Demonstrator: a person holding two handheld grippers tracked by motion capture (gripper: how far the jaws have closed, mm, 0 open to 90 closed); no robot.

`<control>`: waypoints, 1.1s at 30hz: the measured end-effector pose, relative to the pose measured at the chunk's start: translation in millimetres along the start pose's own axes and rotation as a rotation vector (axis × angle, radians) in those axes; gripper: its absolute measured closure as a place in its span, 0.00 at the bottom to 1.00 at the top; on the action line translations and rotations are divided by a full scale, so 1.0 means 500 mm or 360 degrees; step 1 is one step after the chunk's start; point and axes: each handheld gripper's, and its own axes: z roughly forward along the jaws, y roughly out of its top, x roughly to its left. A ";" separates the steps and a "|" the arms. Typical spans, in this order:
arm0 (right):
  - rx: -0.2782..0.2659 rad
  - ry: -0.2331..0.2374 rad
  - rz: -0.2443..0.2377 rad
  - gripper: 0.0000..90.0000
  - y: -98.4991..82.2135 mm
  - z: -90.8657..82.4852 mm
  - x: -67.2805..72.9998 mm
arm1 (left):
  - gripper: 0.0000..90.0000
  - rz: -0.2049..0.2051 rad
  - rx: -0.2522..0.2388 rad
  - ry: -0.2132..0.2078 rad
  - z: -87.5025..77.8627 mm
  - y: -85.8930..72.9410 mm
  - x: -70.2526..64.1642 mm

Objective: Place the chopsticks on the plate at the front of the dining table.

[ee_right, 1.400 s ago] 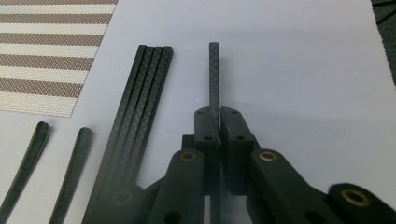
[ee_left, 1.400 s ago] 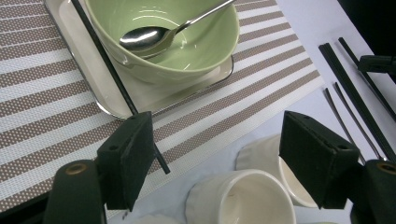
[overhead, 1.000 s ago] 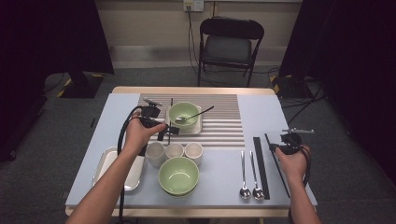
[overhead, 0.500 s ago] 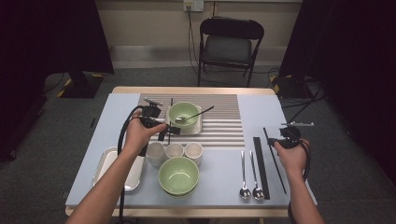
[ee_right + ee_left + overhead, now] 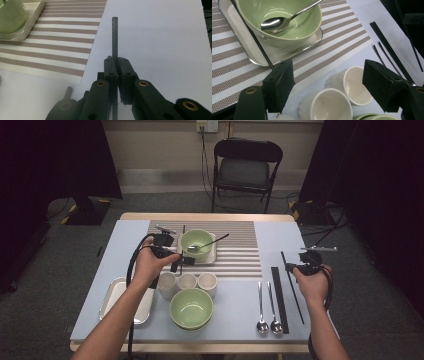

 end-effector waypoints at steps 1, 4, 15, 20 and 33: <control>-0.0006 -0.0003 -0.0009 0.96 0.001 0.000 0.001 | 0.28 0.0006 0.0004 0.0009 0.000 0.001 -0.002; -0.0018 0.0008 -0.0010 0.96 0.005 0.000 0.006 | 0.28 0.0019 0.0000 0.0016 0.001 0.003 -0.007; -0.0048 0.0038 -0.0015 0.96 0.022 -0.003 0.023 | 0.28 0.0045 0.0005 -0.0032 0.009 0.004 -0.030; -0.0055 0.0046 -0.0013 0.96 0.028 -0.002 0.030 | 0.28 0.0054 -0.0013 -0.0060 0.010 0.008 -0.046; -0.0072 0.0064 -0.0031 0.96 0.037 -0.001 0.050 | 0.27 0.0093 0.0001 -0.0104 0.026 0.011 -0.081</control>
